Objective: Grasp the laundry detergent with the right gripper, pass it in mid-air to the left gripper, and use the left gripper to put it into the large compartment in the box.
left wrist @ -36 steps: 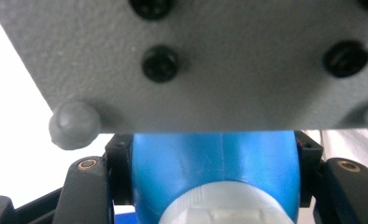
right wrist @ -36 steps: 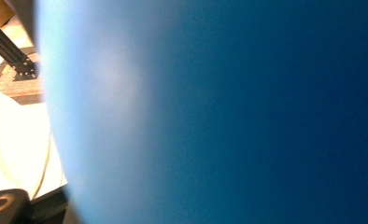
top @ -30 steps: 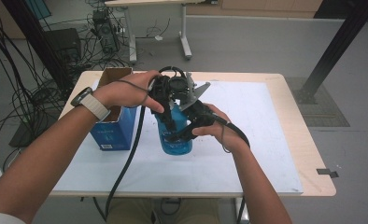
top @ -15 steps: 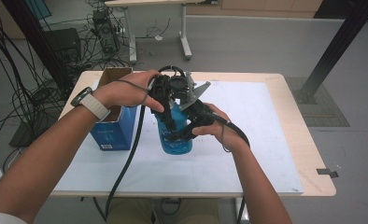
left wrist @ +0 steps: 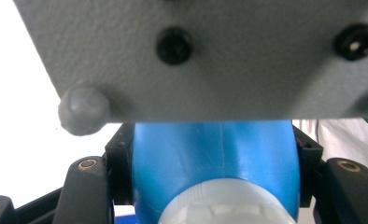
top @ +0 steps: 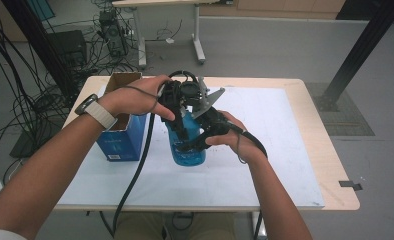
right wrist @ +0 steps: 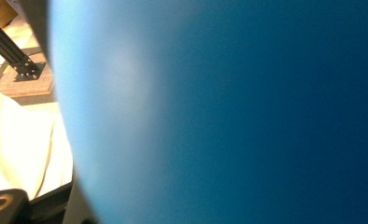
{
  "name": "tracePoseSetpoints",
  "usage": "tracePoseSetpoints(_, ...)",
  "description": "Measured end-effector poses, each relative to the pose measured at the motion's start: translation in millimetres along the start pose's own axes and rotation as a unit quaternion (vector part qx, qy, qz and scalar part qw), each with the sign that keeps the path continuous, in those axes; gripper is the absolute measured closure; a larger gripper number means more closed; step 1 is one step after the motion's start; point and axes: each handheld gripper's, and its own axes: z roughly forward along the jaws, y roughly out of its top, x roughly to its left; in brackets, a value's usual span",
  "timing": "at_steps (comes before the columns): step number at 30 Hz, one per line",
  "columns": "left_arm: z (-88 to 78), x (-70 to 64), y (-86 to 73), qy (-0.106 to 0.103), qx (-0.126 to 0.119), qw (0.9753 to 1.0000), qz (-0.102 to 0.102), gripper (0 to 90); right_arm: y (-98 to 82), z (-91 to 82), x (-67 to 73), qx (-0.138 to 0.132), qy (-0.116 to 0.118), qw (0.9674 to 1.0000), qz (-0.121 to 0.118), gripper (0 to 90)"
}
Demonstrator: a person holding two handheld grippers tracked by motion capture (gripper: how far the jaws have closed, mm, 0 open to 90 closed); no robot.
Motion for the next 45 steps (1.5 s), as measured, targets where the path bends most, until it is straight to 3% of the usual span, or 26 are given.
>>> tracePoseSetpoints(34, -4.1, -3.1, -0.3, 0.005, 0.008, 1.0, -0.002, 38.0, 3.8, -0.1, 2.3, -0.003, 0.002, 1.0, 0.002, 43.4)
tracePoseSetpoints(37, -5.0, -3.4, 0.1, 0.009, 0.007, 0.9999, -0.002, 38.1, 3.6, 0.1, 1.0, -0.009, 0.0, 0.9999, -0.006, 43.3)
tracePoseSetpoints(43, -6.1, -3.8, 0.9, 0.009, 0.011, 0.9999, -0.003, 38.0, 3.1, 0.2, 0.6, -0.016, 0.006, 0.9999, 0.0, 43.0)
tracePoseSetpoints(44, -6.2, -3.9, 1.0, 0.01, 0.013, 0.9999, -0.003, 38.0, 2.3, 0.6, 0.3, -0.019, 0.006, 0.9998, -0.002, 41.9)
tracePoseSetpoints(45, -6.7, -3.5, 0.6, 0.014, 0.015, 0.9998, -0.005, 38.0, 1.0, 0.6, -0.1, -0.023, 0.002, 0.9997, -0.004, 35.3)
